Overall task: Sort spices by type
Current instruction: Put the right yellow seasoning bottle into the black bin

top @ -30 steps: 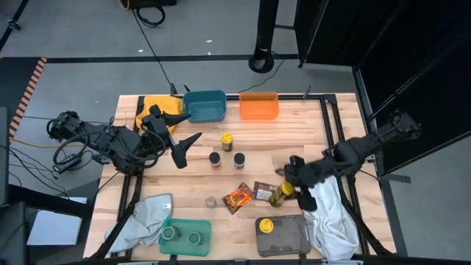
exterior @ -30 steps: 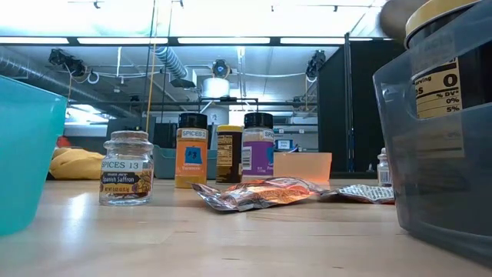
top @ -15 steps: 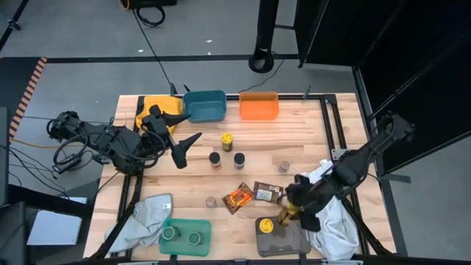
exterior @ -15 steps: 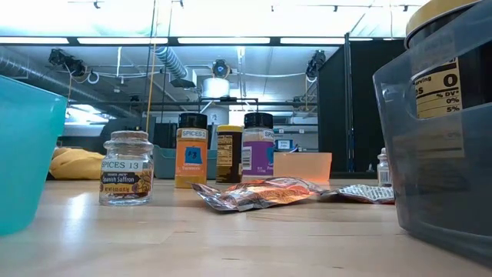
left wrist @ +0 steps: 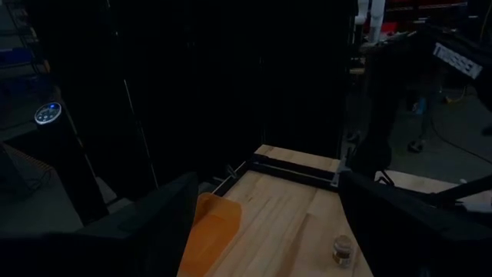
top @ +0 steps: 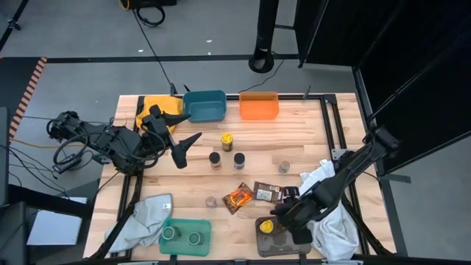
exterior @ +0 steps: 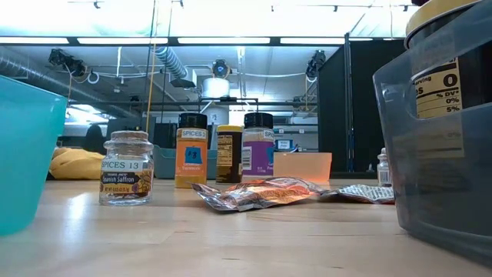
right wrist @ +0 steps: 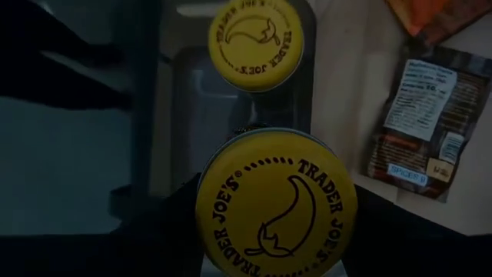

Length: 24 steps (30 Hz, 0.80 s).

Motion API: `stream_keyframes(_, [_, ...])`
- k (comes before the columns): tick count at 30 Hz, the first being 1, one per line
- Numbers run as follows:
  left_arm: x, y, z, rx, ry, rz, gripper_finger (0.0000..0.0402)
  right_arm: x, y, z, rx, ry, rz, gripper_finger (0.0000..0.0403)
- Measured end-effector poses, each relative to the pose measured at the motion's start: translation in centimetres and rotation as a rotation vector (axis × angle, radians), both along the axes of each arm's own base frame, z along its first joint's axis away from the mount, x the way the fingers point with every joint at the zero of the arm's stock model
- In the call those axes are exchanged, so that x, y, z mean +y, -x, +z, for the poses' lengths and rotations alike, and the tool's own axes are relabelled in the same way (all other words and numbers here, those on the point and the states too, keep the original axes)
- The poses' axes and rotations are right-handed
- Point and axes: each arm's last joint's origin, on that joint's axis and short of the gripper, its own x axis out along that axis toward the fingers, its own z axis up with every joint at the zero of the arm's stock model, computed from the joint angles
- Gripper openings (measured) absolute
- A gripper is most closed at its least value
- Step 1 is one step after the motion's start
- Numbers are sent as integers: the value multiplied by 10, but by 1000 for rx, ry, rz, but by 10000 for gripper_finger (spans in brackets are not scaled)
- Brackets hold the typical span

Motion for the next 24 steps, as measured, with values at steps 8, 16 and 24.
stream_keyframes(8, [0,0,0,-8,15,2,321,8,-11,-25,46,61,61,231])
stream_keyframes(16, [0,0,0,-6,14,1,321,6,-16,-31,13,103,56,231])
stream_keyframes(24, [0,0,0,-6,14,2,321,6,-17,-31,1,114,68,234])
